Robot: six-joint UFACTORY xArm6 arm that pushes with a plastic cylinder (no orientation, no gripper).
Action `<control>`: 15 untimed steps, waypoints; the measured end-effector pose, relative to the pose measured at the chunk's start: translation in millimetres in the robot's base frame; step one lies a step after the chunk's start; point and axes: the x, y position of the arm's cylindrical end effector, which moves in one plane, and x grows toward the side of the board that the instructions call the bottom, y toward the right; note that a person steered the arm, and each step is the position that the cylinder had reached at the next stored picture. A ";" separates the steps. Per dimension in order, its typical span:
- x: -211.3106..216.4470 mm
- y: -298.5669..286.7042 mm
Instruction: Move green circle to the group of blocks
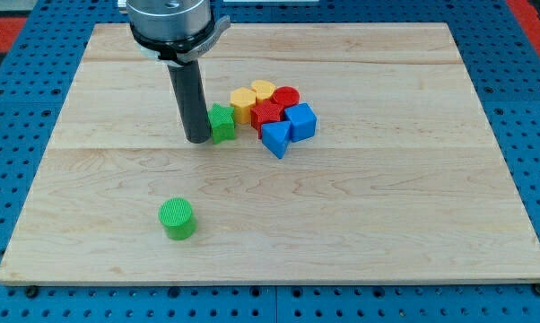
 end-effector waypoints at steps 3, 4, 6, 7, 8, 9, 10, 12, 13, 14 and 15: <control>30.7 -29.2; 52.8 -46.2; 98.9 -47.3; 115.1 -47.7; 136.9 -46.4; 150.5 -32.2; 149.0 -13.9; 126.3 19.5; 110.0 19.5; 97.2 19.7; 91.1 23.4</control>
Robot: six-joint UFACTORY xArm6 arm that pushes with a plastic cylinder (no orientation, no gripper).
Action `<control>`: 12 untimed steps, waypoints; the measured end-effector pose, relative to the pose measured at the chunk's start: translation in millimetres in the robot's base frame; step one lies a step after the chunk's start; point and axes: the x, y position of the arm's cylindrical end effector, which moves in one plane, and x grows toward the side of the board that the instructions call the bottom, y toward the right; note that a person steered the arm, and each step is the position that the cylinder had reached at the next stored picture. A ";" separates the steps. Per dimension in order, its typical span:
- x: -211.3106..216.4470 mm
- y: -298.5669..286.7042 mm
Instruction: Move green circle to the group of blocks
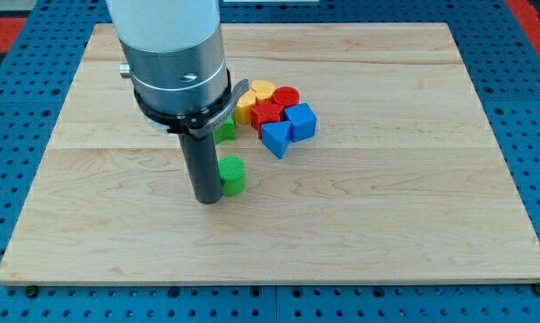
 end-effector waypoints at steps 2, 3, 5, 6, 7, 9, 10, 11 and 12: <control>0.0 24.5; 0.0 30.9; 0.0 39.2; -0.3 41.3; -0.7 45.7; -25.3 45.7; -35.6 45.7; -43.1 45.7; -44.0 47.2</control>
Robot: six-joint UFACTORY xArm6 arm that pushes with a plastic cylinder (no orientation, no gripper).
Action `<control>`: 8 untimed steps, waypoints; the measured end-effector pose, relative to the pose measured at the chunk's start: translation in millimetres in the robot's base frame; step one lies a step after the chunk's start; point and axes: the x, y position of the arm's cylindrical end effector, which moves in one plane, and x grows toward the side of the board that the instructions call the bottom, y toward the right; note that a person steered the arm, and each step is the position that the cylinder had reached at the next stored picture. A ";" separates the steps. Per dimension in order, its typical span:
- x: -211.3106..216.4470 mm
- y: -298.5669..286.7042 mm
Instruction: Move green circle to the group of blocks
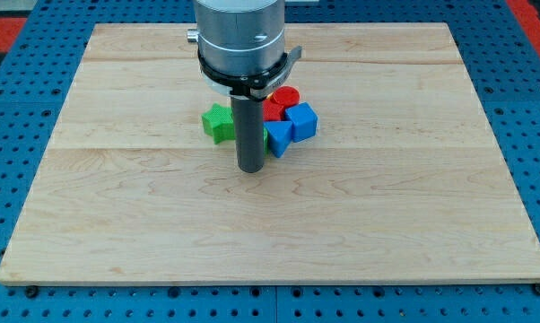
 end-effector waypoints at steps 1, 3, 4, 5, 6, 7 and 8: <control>0.0 20.0; 0.0 13.2; -0.9 5.6; -3.5 3.2; -8.5 3.2; -8.6 3.2; -7.0 -16.5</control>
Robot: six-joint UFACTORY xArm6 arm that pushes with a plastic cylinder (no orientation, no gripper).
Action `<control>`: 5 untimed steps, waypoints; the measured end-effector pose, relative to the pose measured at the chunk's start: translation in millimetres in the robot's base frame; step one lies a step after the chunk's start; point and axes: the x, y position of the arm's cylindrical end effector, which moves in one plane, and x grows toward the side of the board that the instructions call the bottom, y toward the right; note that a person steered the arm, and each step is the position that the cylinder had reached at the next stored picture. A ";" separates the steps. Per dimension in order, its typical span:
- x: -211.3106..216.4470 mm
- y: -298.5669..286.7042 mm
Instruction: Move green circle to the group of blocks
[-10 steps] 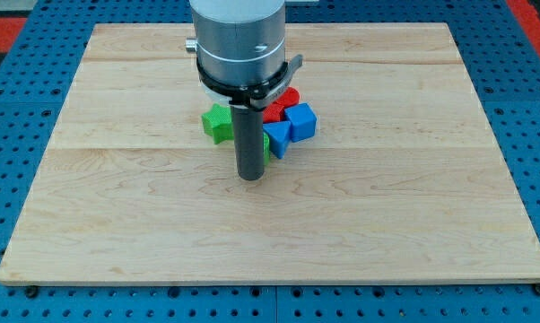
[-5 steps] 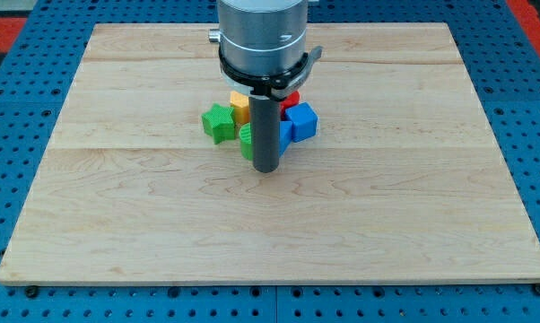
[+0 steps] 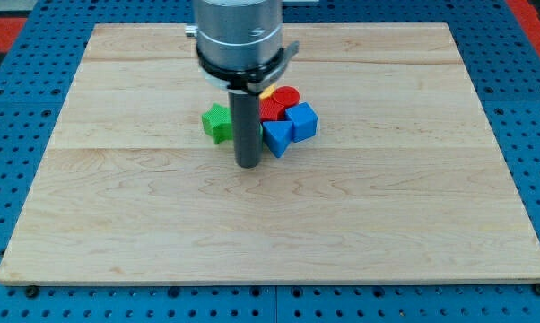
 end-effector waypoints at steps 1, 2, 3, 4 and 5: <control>-0.3 -29.9; -15.6 -39.1; -27.3 -15.0; -26.0 -14.9; -24.1 -42.2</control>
